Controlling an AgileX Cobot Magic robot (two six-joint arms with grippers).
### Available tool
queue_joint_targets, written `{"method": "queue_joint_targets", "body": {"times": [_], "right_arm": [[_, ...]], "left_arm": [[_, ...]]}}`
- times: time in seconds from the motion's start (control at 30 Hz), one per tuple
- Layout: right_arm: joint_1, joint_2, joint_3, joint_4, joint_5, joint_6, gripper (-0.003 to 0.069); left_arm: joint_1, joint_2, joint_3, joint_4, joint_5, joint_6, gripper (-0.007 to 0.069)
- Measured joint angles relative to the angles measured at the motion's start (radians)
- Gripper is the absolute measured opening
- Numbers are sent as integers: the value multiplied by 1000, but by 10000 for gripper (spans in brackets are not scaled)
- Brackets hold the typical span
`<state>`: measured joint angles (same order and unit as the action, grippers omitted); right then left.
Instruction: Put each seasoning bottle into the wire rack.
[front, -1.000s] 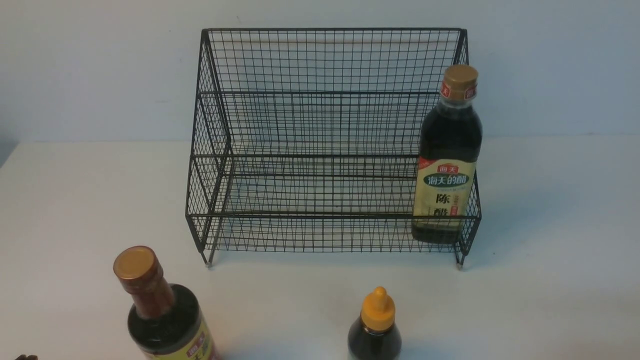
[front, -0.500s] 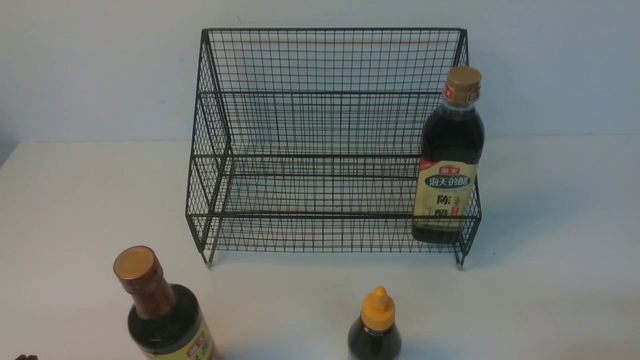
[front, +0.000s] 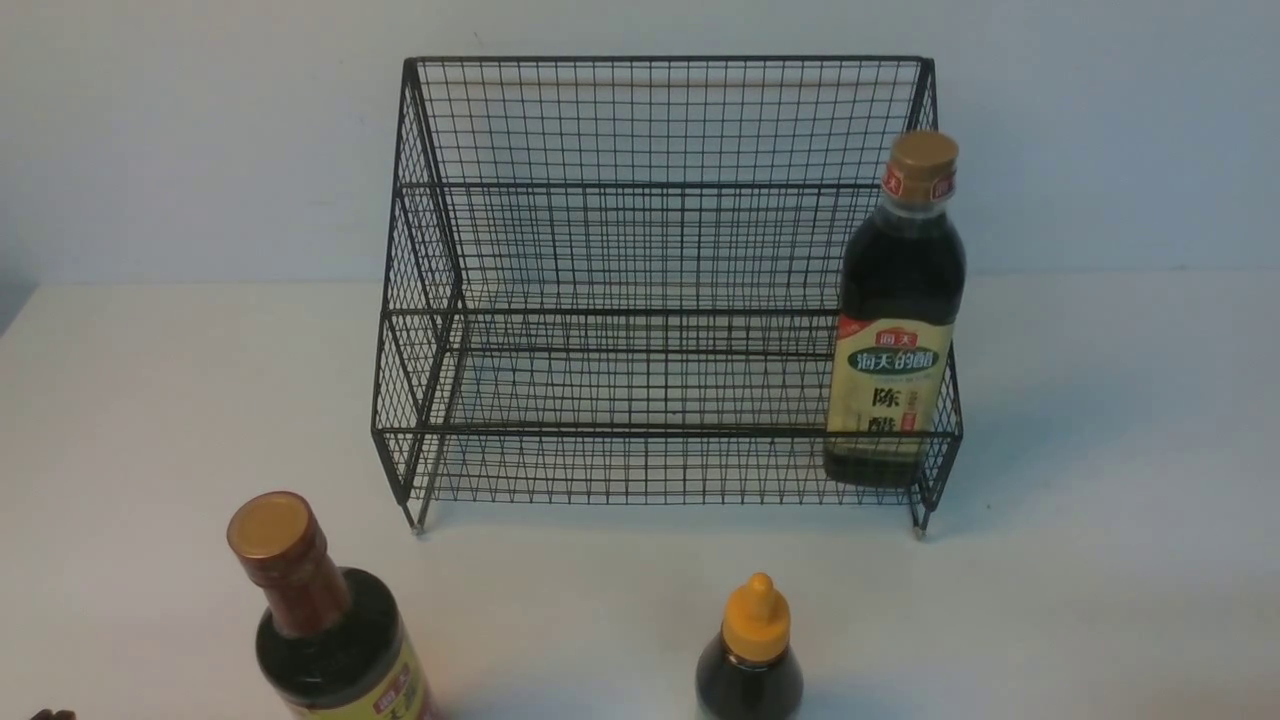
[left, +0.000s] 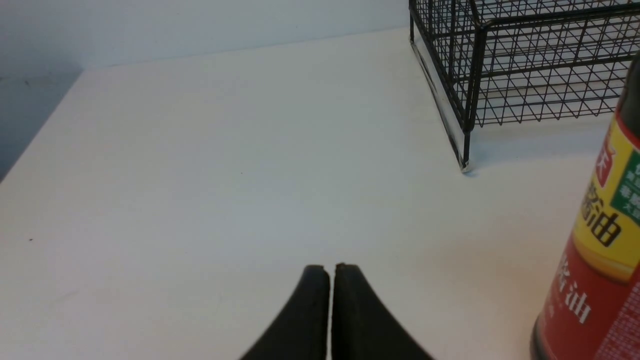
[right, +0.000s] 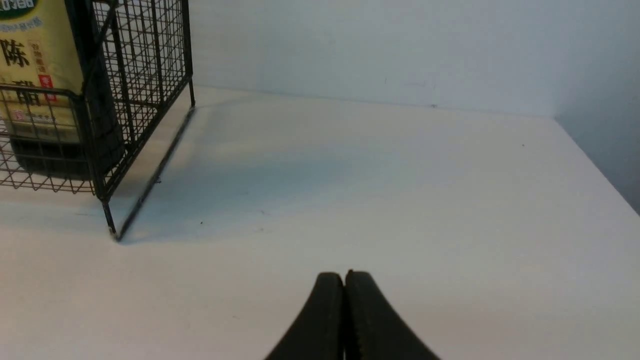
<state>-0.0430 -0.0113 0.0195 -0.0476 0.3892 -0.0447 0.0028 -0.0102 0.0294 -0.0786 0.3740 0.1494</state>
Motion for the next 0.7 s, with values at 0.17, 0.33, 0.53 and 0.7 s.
{"method": "queue_joint_targets", "body": {"times": [0.17,0.33,0.53,0.7], "right_arm": [[5,0,0,0,0,0,-15],[69,0,0,0,0,0,-15],[93,0,0,0,0,-7,-15],[94,0,0,0,0,-8,-15]], "left_arm": [[0,0,0,0,0,0,-4],[0,0,0,0,0,0,-4],[0,0,0,0,0,0,-4],[0,0,0,0,0,0,-4]]}}
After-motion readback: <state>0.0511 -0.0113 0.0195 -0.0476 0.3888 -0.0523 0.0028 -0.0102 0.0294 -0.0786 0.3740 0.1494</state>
